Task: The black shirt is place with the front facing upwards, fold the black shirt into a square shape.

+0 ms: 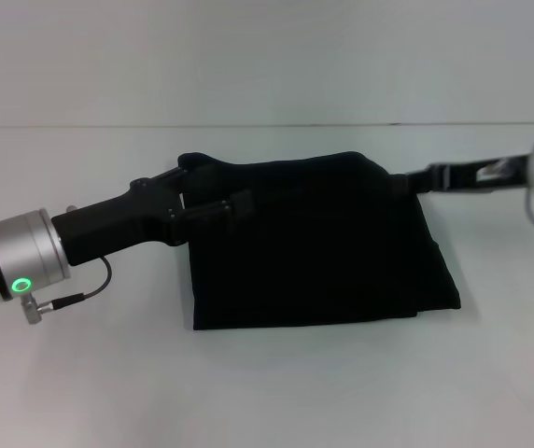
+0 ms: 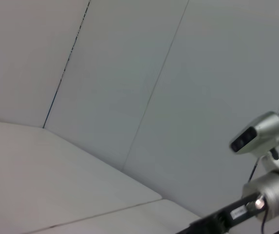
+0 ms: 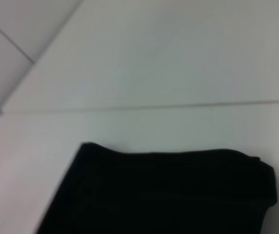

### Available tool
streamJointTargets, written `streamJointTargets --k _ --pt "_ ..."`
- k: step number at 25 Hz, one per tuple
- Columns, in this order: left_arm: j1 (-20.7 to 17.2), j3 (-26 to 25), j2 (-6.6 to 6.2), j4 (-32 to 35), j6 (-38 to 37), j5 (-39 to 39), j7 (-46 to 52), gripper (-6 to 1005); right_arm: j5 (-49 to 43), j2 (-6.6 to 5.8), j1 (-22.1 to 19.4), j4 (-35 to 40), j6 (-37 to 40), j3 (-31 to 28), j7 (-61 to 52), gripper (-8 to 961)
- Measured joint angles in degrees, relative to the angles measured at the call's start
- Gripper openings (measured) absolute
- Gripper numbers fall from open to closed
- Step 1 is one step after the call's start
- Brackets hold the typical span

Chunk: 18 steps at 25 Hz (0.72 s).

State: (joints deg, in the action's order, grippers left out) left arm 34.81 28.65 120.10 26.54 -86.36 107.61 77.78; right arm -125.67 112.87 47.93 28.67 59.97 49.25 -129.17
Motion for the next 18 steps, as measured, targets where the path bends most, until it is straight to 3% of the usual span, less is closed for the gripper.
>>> streamJointTargets --k 7,14,18 --pt "0.3 0.0 0.13 0.0 1.0 0.0 0.5 909 -0.1 3.55 1.8 -2.6 -12.3 8.6 2.1 325" --pt "0.5 0.0 0.39 0.0 2.2 0.0 0.5 909 -0.1 4.98 2.5 -4.0 -20.3 14.8 2.2 64" --pt "0.5 0.0 0.39 -0.1 2.5 0.0 0.5 909 0.0 5.85 2.3 -2.9 -22.2 15.7 4.4 12"
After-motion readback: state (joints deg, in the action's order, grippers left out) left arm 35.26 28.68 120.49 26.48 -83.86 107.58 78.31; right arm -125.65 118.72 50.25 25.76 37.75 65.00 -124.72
